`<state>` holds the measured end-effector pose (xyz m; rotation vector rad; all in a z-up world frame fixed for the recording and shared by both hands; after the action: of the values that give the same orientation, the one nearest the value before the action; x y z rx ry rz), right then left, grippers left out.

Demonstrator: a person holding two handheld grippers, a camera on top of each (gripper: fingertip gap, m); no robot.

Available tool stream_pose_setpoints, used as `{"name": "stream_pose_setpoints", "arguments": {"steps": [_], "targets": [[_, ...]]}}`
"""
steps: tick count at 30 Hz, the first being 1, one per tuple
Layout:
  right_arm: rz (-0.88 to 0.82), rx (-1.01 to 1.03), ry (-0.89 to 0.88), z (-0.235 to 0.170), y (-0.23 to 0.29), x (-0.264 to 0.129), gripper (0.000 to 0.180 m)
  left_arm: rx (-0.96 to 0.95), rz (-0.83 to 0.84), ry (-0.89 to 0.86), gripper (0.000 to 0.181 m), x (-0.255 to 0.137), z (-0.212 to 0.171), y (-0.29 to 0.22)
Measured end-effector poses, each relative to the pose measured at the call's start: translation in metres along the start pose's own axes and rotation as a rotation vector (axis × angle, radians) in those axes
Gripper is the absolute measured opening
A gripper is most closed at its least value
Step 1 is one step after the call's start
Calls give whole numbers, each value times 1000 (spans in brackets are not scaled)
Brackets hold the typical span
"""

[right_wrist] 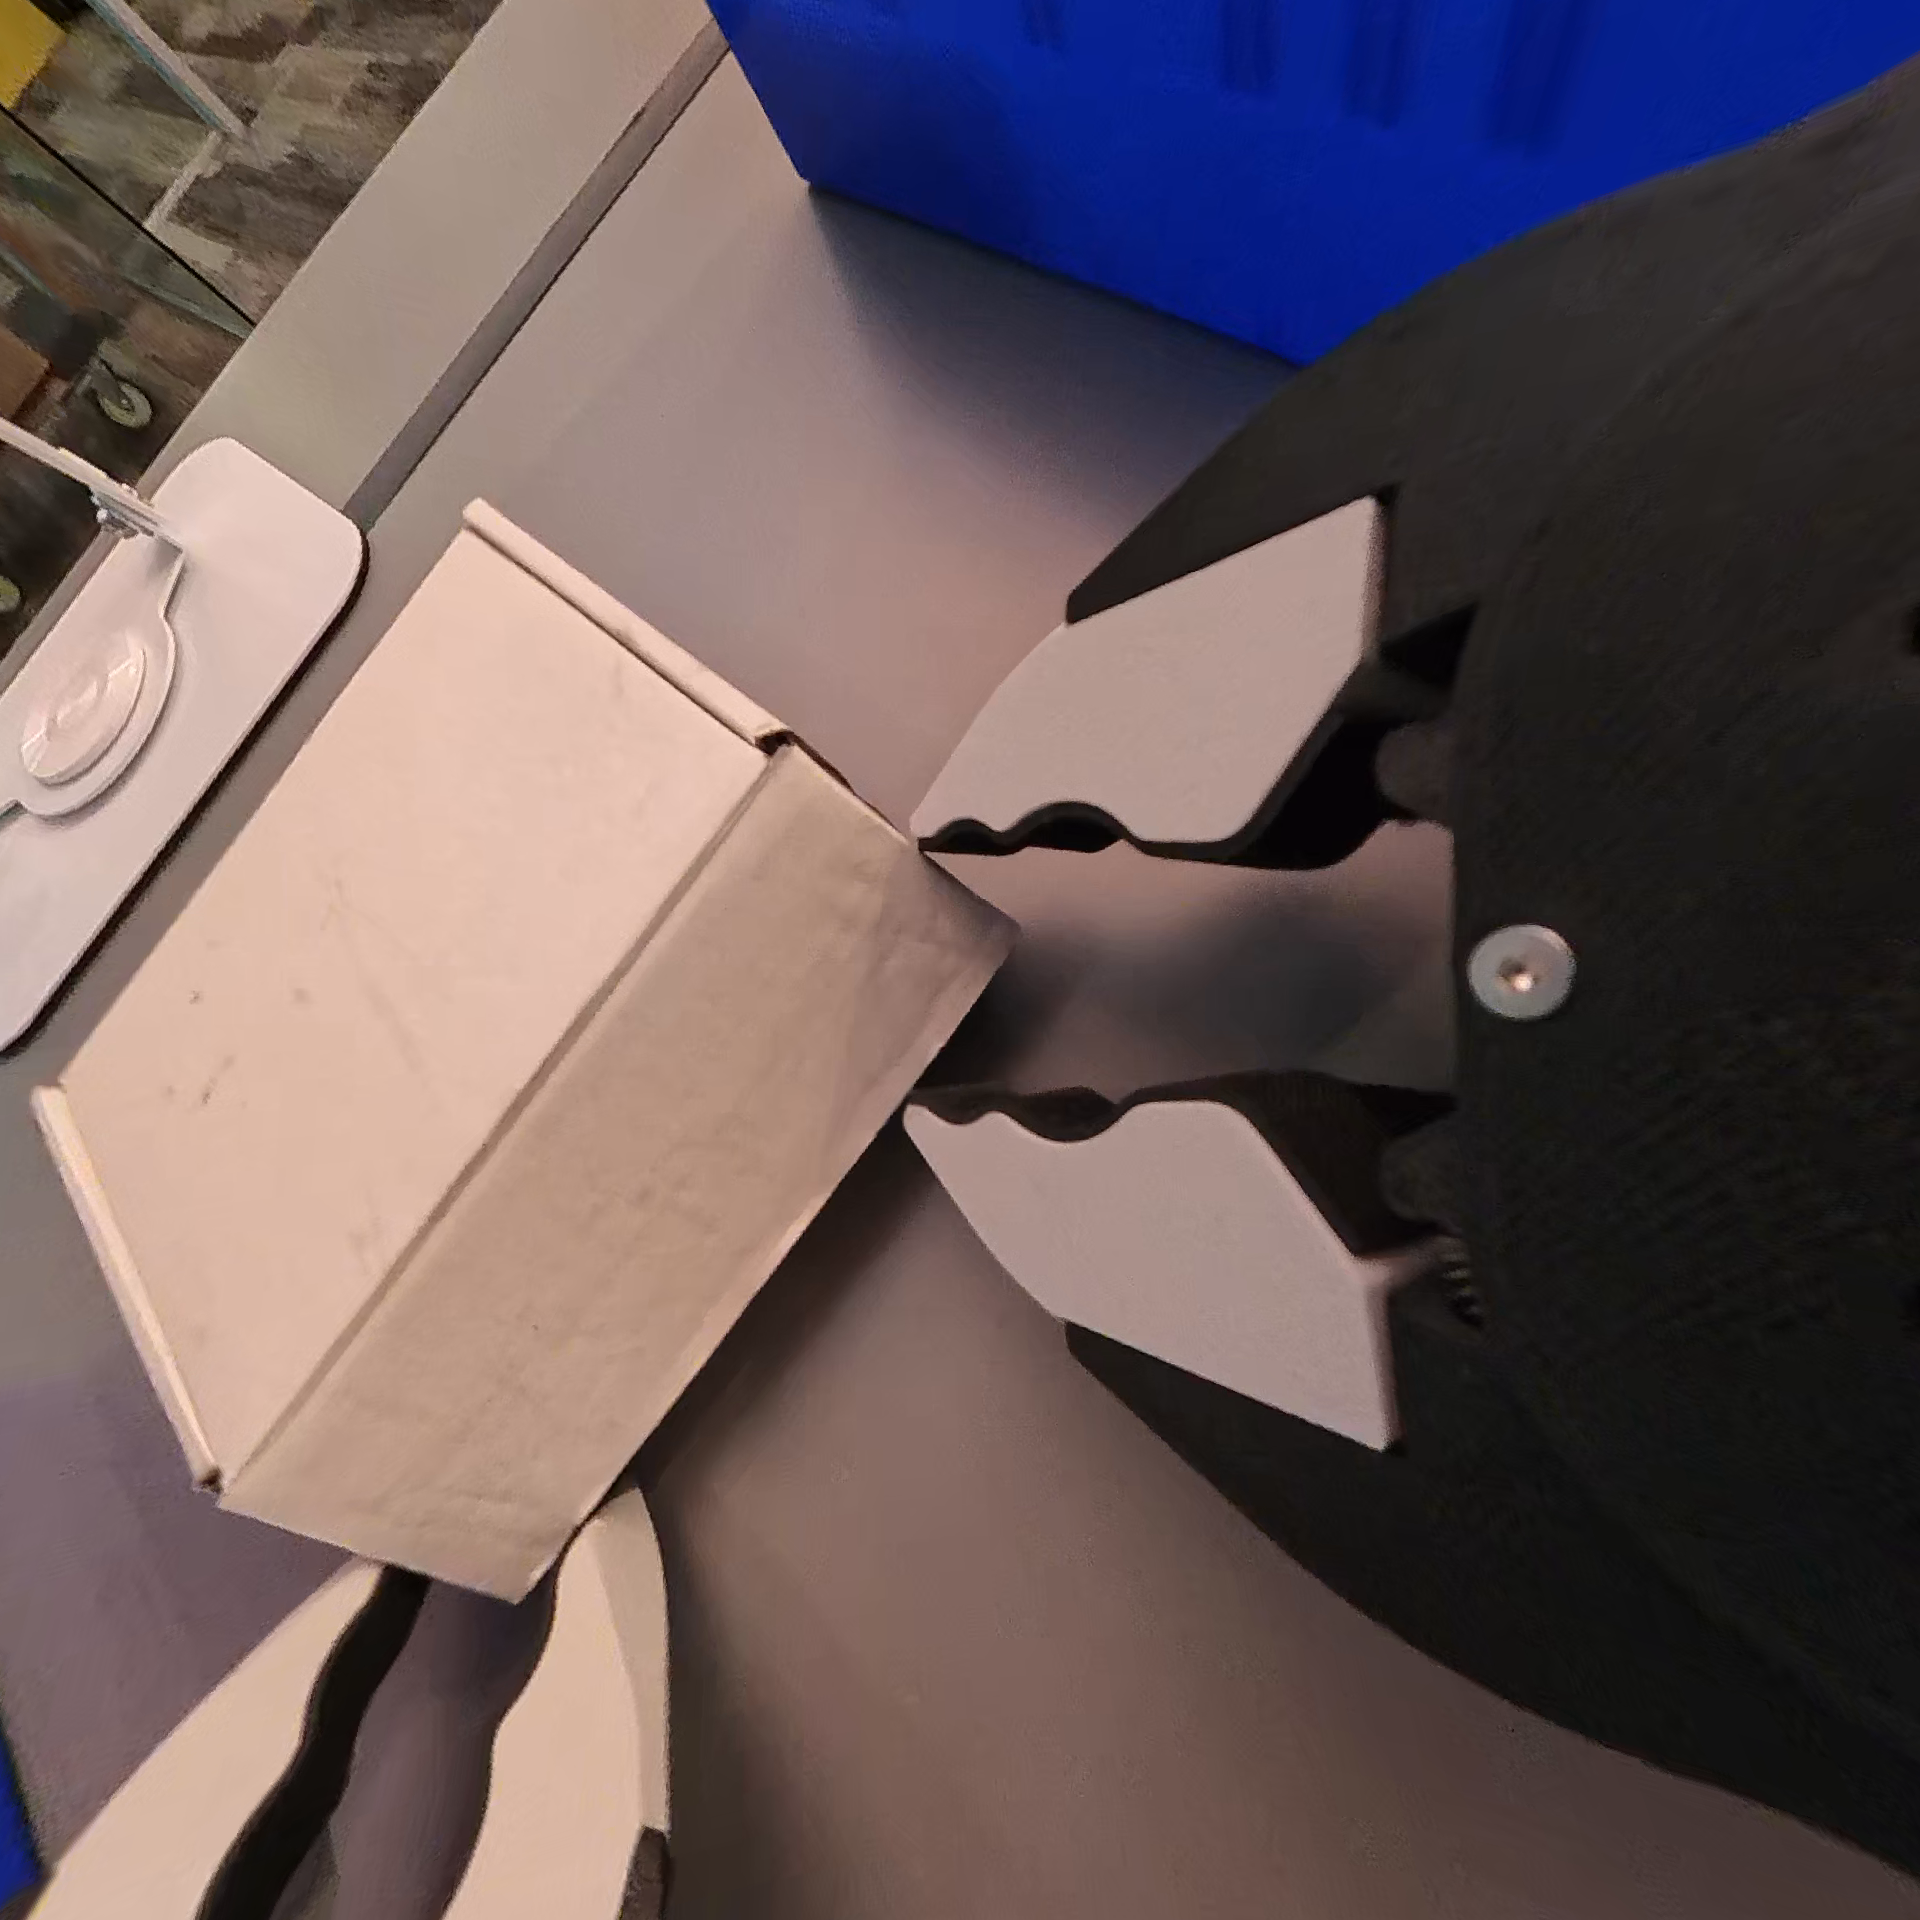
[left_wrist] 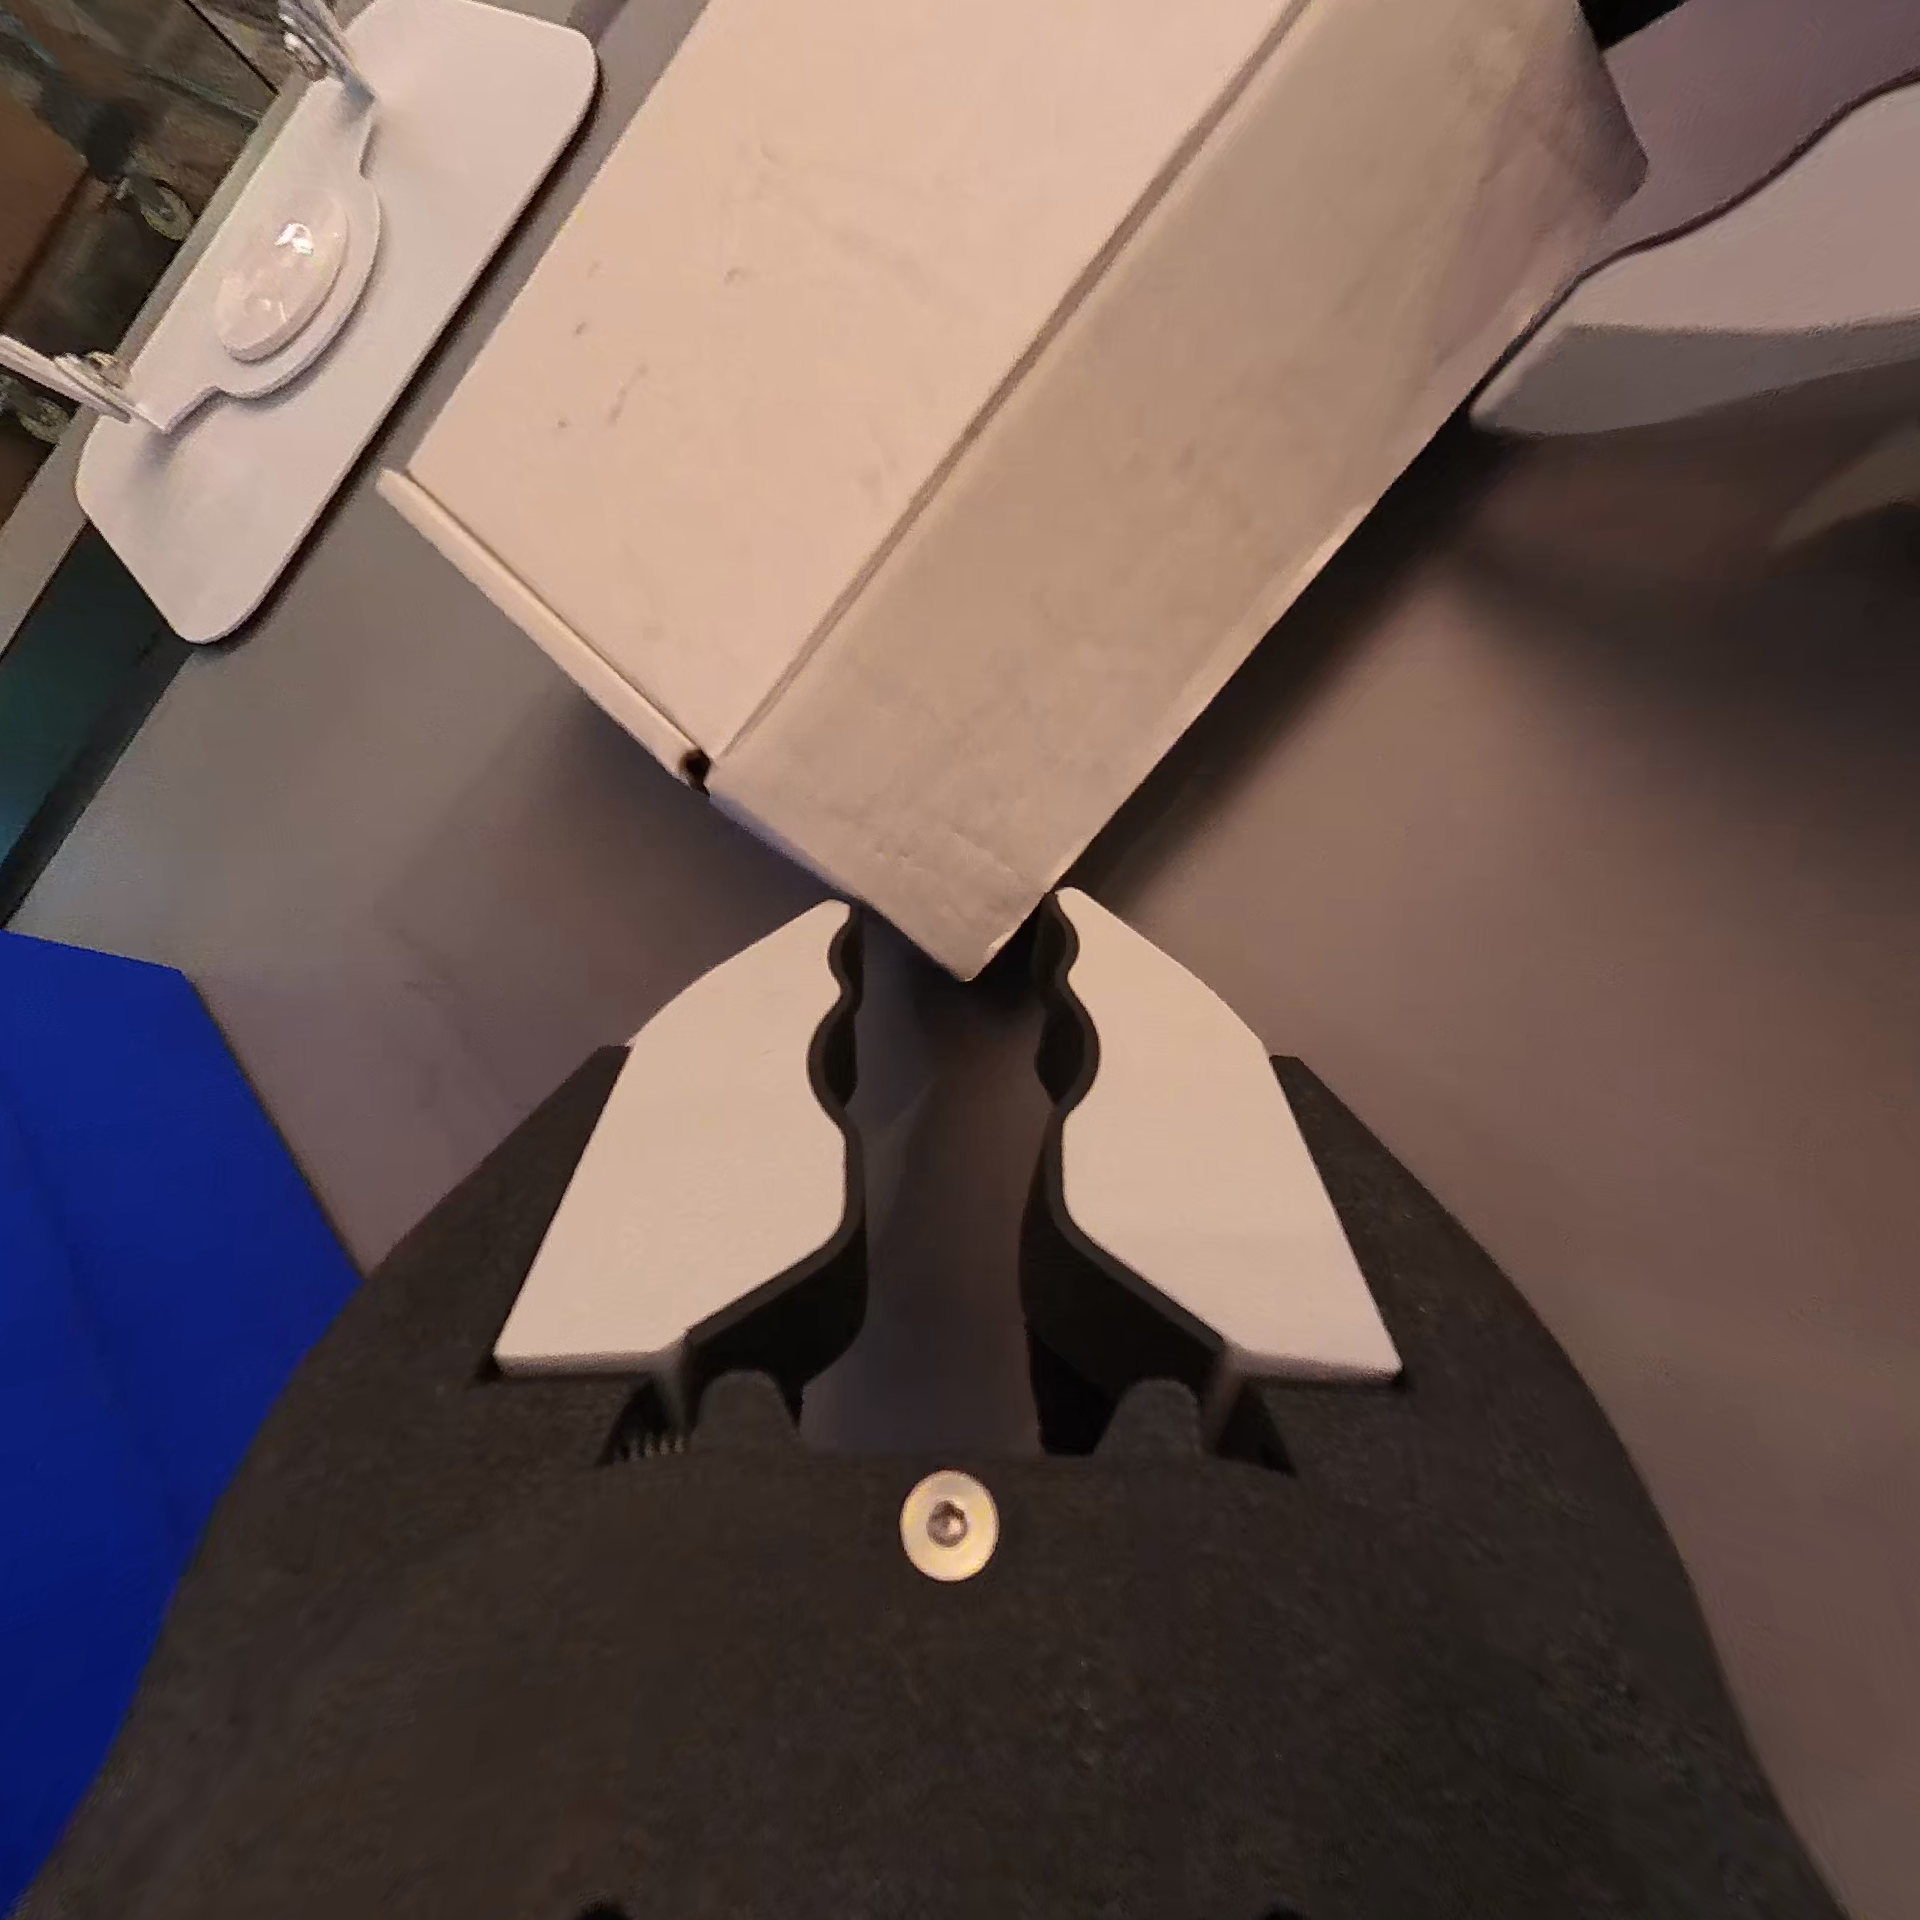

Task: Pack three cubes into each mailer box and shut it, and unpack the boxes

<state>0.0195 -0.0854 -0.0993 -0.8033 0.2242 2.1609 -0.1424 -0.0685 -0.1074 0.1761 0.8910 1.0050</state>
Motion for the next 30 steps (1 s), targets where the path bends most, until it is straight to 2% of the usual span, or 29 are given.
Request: {"name": "stream_pose_setpoints", "arguments": {"steps": [7, 11, 18, 23, 30], "targets": [[9, 38, 13, 0, 0, -4, 44, -107, -124, 34, 29, -8, 3, 1], [-1, 51, 41, -4, -1, 1, 59, -134, -184, 22, 28, -13, 4, -5], [-26, 13, 0, -2, -1, -2, 49, -152, -159, -29, 28, -14, 2, 0], [-151, -151, 5, 4, 5, 3, 72, -246, -226, -54, 27, -17, 3, 6], [-387, -500, 26, 14, 16, 7, 72, -252, -271, -33, 24, -13, 1, 4]]}}
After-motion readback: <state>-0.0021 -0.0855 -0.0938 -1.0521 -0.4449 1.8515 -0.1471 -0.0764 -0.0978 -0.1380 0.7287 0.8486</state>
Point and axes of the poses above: each gripper's, where its closed fingertips meet, x out along the fingers, z out of its top, y = z × x across the jaws, the point moved 6 cm from there along -x, back along the fingers, and after that the axes turned 14 degrees about z, right-handed, at the moved point
